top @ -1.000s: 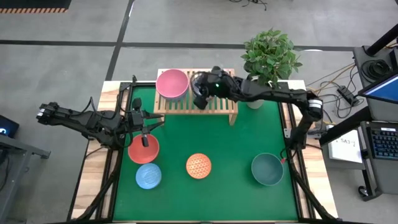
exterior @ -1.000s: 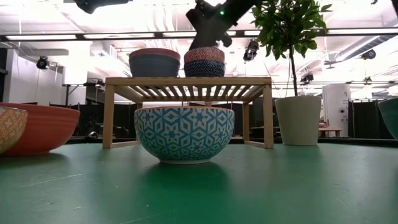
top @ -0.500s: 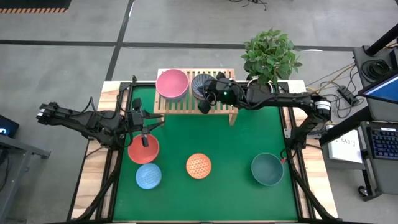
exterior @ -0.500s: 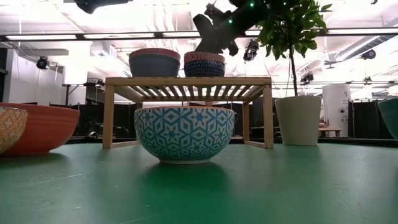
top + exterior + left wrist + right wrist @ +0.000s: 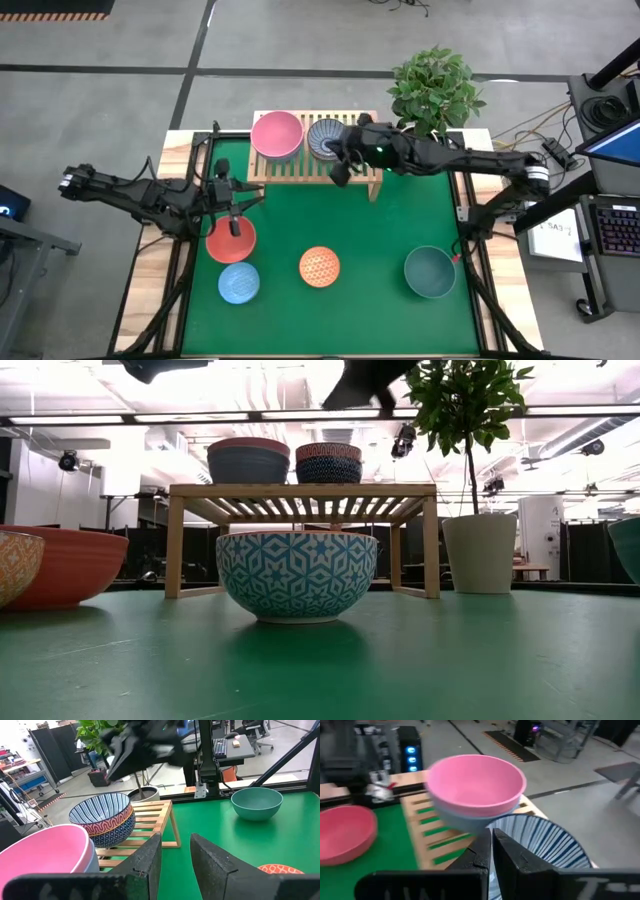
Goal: Place and stack bowls onto a shelf
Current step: Stack the orange bowl onto top of the pink bowl on the shelf, then stack the orange patterned bowl on top of the dark blue patterned bowl on the shelf
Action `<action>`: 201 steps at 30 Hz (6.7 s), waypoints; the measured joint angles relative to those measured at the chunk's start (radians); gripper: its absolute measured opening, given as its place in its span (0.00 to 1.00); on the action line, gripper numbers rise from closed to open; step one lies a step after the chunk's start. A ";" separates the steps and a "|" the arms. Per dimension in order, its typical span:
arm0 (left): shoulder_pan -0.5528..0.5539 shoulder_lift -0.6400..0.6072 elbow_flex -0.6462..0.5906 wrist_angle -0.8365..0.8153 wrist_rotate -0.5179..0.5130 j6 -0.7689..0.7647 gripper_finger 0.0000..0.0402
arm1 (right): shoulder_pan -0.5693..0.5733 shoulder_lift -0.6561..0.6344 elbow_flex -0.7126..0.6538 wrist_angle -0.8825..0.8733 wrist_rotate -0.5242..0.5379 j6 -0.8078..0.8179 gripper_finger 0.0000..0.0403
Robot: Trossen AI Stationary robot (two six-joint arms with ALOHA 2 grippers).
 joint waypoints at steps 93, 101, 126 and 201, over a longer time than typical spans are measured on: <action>-0.180 0.806 0.933 -1.051 0.155 -0.379 0.00 | 0.384 -0.441 -0.605 0.101 -0.002 -0.016 0.02; -0.082 0.806 1.148 -1.168 -0.147 -0.061 0.00 | 0.384 -0.442 -0.605 0.102 -0.002 -0.015 0.02; 0.534 0.861 1.155 -1.221 0.246 0.083 0.00 | 0.383 -0.442 -0.605 0.101 -0.033 -0.018 0.02; -0.102 0.163 -0.011 -0.034 0.246 -0.086 0.32 | 0.370 0.418 0.057 -0.283 -0.122 0.210 0.36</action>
